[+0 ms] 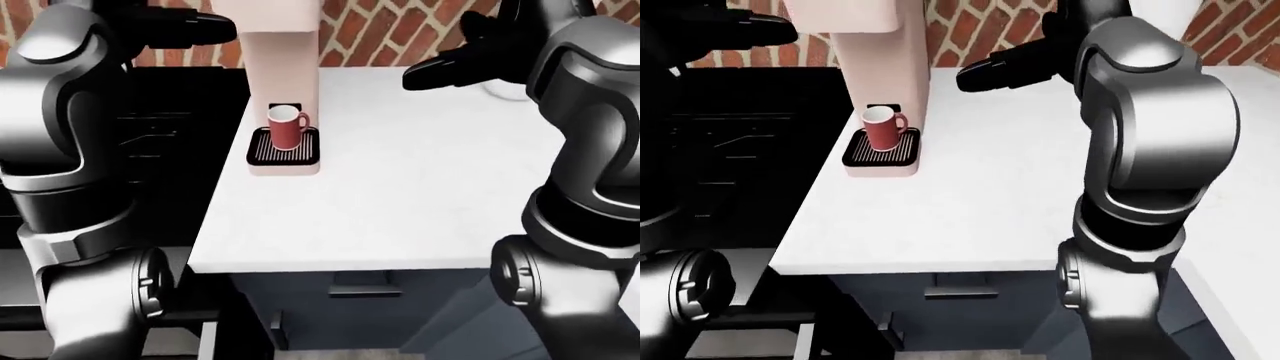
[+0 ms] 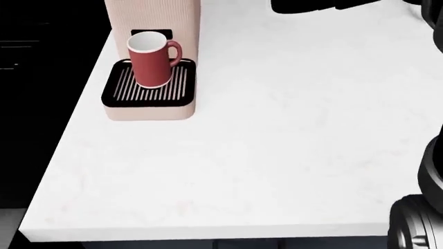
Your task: Press the button on the coffee machine to serve coffee.
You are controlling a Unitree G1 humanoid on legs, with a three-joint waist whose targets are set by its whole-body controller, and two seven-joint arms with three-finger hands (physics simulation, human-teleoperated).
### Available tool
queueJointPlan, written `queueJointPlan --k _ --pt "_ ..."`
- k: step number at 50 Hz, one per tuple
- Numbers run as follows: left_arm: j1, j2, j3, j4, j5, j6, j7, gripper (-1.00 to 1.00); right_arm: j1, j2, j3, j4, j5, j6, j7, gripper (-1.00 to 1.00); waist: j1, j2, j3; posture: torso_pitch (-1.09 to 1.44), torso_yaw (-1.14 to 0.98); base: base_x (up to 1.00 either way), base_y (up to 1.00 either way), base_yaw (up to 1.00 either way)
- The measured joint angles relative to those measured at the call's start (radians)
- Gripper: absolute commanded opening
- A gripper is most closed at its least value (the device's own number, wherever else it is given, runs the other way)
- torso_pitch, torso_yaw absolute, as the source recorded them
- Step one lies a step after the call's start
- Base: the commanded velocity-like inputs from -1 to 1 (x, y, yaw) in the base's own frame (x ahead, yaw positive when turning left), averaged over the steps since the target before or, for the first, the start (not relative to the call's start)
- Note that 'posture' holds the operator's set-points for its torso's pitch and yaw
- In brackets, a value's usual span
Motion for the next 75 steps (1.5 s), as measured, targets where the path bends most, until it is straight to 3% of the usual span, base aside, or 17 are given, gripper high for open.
queueJointPlan --k 15,20,25,55,69,75 --pt "-0.002 -0.007 -0.003 0.024 0.008 0.007 -0.007 1.0 0.006 0.004 0.016 0.016 -0.016 -0.015 0.001 1.0 0.01 -0.01 0.007 0.0 0.0 0.0 0.0 0.0" --pt "-0.014 -0.011 -0.031 0.059 0.05 0.003 0.003 1.0 0.005 0.006 0.016 0.024 -0.028 -0.013 0.005 1.0 0.015 -0.01 0.006 -0.01 0.0 0.0 0.0 0.0" --pt "-0.027 -0.026 -0.03 0.082 0.073 0.047 -0.004 1.0 0.005 0.01 0.022 0.032 -0.035 -0.016 0.014 1.0 0.015 -0.009 -0.01 -0.06 0.0 0.0 0.0 0.0" --pt "-0.023 -0.033 -0.024 0.029 0.088 0.071 -0.045 1.0 -0.017 0.022 0.04 0.047 -0.099 -0.025 0.055 1.0 0.004 0.008 -0.204 -0.36 0.0 0.0 0.0 0.0" --pt "-0.011 -0.041 -0.028 0.007 0.095 0.075 -0.058 1.0 -0.015 0.028 0.036 0.038 -0.118 -0.028 0.07 1.0 0.006 0.007 -0.318 -0.5 0.0 0.0 0.0 0.0" --pt "-0.003 -0.046 -0.032 -0.007 0.104 0.077 -0.063 1.0 -0.015 0.031 0.04 0.042 -0.123 -0.032 0.073 1.0 0.009 0.004 -0.357 -0.56 0.0 0.0 0.0 0.0"
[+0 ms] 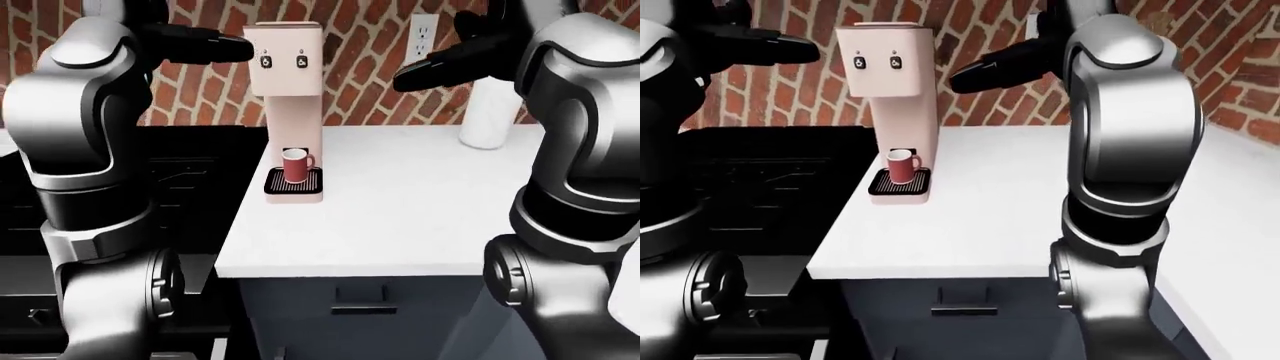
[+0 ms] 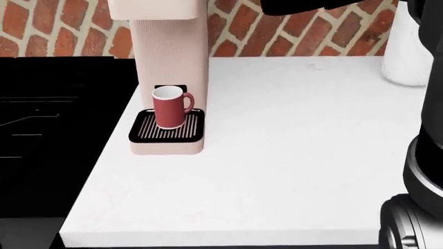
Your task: Press the button on the coffee machine to serve coffee.
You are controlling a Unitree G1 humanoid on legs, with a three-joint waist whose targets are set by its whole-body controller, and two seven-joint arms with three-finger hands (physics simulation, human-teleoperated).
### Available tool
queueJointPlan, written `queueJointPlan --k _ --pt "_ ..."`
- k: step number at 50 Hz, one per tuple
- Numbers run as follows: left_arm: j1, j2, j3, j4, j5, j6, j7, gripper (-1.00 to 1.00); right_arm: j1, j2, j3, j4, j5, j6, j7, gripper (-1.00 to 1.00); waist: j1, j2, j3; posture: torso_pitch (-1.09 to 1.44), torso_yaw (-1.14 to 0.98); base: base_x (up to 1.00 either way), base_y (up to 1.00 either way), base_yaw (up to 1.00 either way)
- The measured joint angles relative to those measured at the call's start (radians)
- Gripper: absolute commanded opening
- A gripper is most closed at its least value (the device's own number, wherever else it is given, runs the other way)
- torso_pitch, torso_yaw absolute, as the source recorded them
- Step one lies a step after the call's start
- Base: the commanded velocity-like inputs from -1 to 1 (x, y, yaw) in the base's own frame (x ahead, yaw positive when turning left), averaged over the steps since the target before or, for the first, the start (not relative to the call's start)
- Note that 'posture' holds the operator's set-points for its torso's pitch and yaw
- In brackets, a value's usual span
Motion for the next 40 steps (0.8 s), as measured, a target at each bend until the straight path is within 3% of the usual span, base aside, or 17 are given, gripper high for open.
queueJointPlan --k 26,40 --pt "0.023 -0.017 -0.004 -0.044 0.037 0.014 -0.042 1.0 0.005 0.007 -0.004 0.008 -0.01 -0.016 0.008 1.0 0.008 -0.003 -0.103 -0.82 0.0 0.0 0.0 0.0" --pt "0.082 -0.018 -0.031 -0.154 0.06 0.037 -0.121 1.0 0.007 0.007 -0.006 -0.002 -0.012 -0.014 0.009 1.0 0.012 -0.001 -0.135 -0.86 0.0 0.0 0.0 0.0"
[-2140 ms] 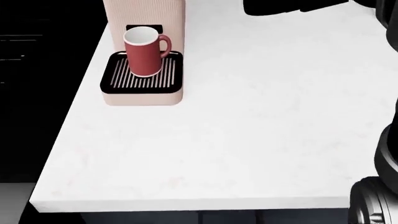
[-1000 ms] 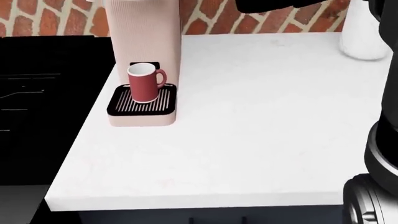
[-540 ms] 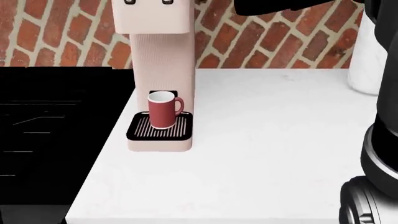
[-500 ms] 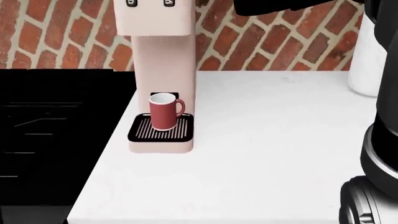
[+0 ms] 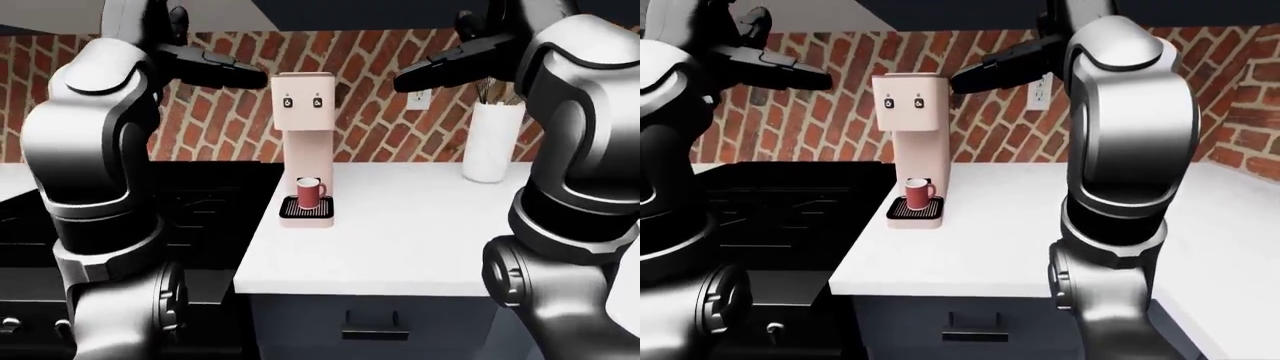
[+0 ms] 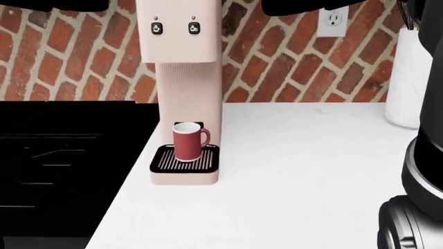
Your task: Press the button on the coffee machine to serve coffee.
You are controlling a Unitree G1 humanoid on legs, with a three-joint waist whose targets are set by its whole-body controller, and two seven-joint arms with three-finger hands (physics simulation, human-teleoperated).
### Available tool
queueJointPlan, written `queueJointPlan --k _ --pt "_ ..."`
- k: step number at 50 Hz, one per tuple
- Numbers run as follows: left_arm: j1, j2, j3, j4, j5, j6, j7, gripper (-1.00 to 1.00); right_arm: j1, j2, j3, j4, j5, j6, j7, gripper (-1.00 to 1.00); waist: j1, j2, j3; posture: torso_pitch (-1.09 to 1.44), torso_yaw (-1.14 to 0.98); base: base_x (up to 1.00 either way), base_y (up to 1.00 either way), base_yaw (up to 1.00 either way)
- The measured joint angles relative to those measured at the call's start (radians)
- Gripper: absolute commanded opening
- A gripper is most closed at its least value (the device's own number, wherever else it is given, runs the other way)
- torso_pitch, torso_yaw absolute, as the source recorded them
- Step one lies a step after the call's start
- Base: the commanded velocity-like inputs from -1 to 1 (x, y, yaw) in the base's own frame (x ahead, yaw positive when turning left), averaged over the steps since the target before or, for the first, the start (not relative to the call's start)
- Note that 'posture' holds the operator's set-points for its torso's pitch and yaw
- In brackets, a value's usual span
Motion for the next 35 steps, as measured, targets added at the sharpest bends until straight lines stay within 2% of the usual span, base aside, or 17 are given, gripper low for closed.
queueJointPlan --k 4,7,17,22,27,35 --pt "0.043 0.002 0.008 -0.137 -0.015 0.098 -0.065 1.0 0.001 -0.003 -0.001 -0.003 0.002 0.001 0.002 1.0 0.0 0.002 0.0 -0.86 0.0 0.0 0.0 0.0" --pt "0.051 0.017 -0.014 -0.228 -0.016 0.161 -0.107 1.0 -0.001 -0.002 -0.004 -0.005 0.001 0.007 0.001 1.0 0.001 0.002 0.0 -0.86 0.0 0.0 0.0 0.0" --pt "0.137 -0.022 -0.082 -0.301 0.098 0.157 -0.238 1.0 0.014 -0.004 -0.012 -0.014 0.009 0.005 -0.002 1.0 0.007 0.002 -0.005 -0.86 0.0 0.0 0.0 0.0" --pt "0.201 -0.054 -0.127 -0.264 0.199 0.08 -0.286 1.0 0.017 -0.004 -0.009 -0.012 0.013 0.008 -0.006 1.0 0.01 0.001 -0.007 -0.86 0.0 0.0 0.0 0.0" --pt "0.281 -0.115 -0.165 -0.196 0.333 -0.024 -0.34 1.0 0.017 -0.004 -0.012 -0.015 0.017 0.003 -0.009 1.0 0.009 -0.004 -0.006 -0.86 0.0 0.0 0.0 0.0" --pt "0.312 -0.175 -0.139 -0.138 0.5 -0.161 -0.416 1.0 0.021 -0.005 -0.009 -0.013 0.024 0.004 -0.012 1.0 0.006 -0.009 -0.006 -0.86 0.0 0.0 0.0 0.0"
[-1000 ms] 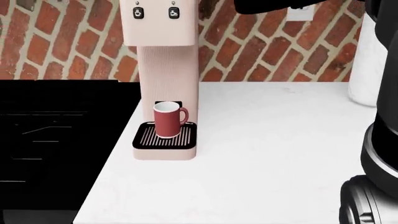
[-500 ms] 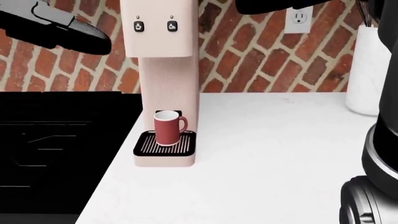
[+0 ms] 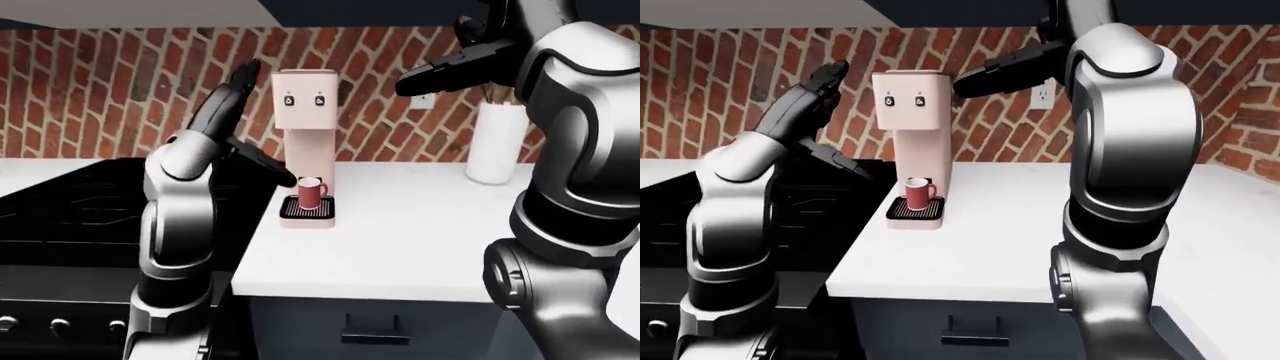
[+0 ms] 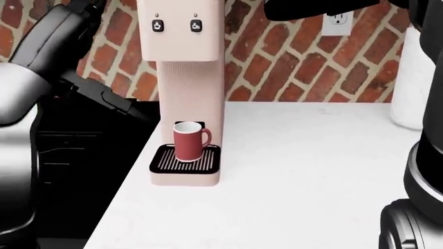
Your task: Press the button on the coffee machine to serve coffee.
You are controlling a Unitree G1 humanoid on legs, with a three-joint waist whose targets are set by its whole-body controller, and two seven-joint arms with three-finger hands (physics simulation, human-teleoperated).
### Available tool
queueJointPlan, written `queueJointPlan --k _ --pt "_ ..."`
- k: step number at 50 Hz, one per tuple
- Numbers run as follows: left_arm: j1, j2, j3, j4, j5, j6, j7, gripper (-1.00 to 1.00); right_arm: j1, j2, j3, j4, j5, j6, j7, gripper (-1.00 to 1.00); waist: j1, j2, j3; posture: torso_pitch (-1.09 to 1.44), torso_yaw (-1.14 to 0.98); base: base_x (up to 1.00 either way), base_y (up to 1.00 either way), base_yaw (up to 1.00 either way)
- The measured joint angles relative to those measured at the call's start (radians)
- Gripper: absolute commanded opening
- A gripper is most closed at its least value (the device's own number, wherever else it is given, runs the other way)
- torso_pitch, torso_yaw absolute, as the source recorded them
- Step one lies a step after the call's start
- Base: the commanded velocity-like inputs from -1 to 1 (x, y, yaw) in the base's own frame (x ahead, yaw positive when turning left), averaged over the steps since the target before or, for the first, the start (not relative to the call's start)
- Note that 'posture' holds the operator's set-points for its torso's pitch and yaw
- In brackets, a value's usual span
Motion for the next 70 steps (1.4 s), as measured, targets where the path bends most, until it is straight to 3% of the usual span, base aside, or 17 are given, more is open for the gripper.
queueJointPlan --k 12,18,36,43,49,55,60,70 --pt "0.055 -0.073 -0.016 0.024 0.127 -0.116 -0.035 1.0 0.017 0.002 -0.004 -0.007 0.009 -0.008 -0.006 1.0 -0.005 -0.004 -0.009 -0.86 0.0 0.0 0.0 0.0" --pt "0.093 -0.104 -0.03 0.122 0.192 -0.246 0.012 1.0 0.018 0.0 -0.005 -0.001 0.015 -0.012 -0.009 1.0 -0.007 -0.006 -0.016 -0.86 0.0 0.0 0.0 0.0" --pt "0.143 -0.133 -0.031 0.163 0.352 -0.405 0.017 1.0 0.028 0.002 -0.008 0.0 0.027 -0.023 -0.019 1.0 -0.014 -0.005 -0.031 -0.86 0.0 0.0 0.0 0.0" --pt "0.005 -0.143 0.04 0.226 0.297 -0.318 0.079 1.0 0.037 0.008 -0.012 0.008 0.032 -0.04 -0.025 1.0 -0.018 -0.007 -0.032 -0.86 0.0 0.0 0.0 0.0" --pt "-0.081 -0.12 0.059 0.252 0.201 -0.241 0.175 1.0 0.049 0.007 -0.014 0.014 0.038 -0.044 -0.031 1.0 -0.018 -0.003 -0.034 -0.86 0.0 0.0 0.0 0.0" --pt "-0.056 -0.091 0.011 0.241 0.162 -0.221 0.212 1.0 0.055 0.006 -0.018 0.007 0.041 -0.046 -0.036 1.0 -0.018 0.0 -0.039 -0.86 0.0 0.0 0.0 0.0" --pt "0.049 -0.094 -0.057 0.284 0.248 -0.324 0.179 1.0 0.059 0.003 -0.02 0.005 0.046 -0.048 -0.038 1.0 -0.019 0.0 -0.042 -0.86 0.0 0.0 0.0 0.0" --pt "0.09 -0.123 -0.033 0.336 0.39 -0.448 0.153 1.0 0.067 0.004 -0.023 0.004 0.058 -0.053 -0.046 1.0 -0.023 -0.007 -0.038 -0.86 0.0 0.0 0.0 0.0"
